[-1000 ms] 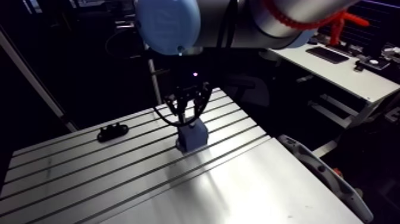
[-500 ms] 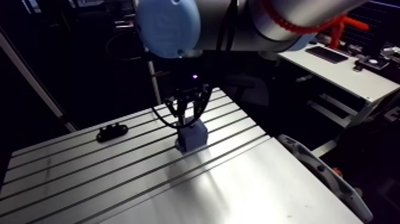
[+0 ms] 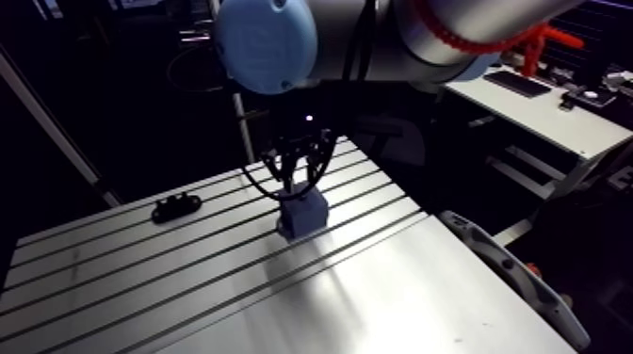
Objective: Pick up the M10 bolt and insert it into the hex recess until seated.
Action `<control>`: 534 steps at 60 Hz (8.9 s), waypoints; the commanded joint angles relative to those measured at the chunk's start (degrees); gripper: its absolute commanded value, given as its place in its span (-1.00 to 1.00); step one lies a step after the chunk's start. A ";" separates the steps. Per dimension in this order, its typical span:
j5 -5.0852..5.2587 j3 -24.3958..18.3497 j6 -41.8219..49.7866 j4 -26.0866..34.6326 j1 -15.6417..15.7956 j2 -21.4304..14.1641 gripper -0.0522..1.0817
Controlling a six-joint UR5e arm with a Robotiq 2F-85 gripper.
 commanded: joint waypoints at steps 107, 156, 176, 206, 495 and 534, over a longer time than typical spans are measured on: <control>-0.06 -0.04 0.20 -0.07 0.20 1.39 0.18; 0.01 -0.04 -0.24 0.10 0.20 1.57 0.26; -0.08 -0.04 -0.33 0.11 0.11 1.57 0.26; -0.08 0.05 -0.41 0.19 0.11 1.57 0.29; 0.10 -0.56 -27.53 1.16 0.03 1.22 0.38; 0.25 0.05 -29.18 -0.81 -0.41 0.43 -0.79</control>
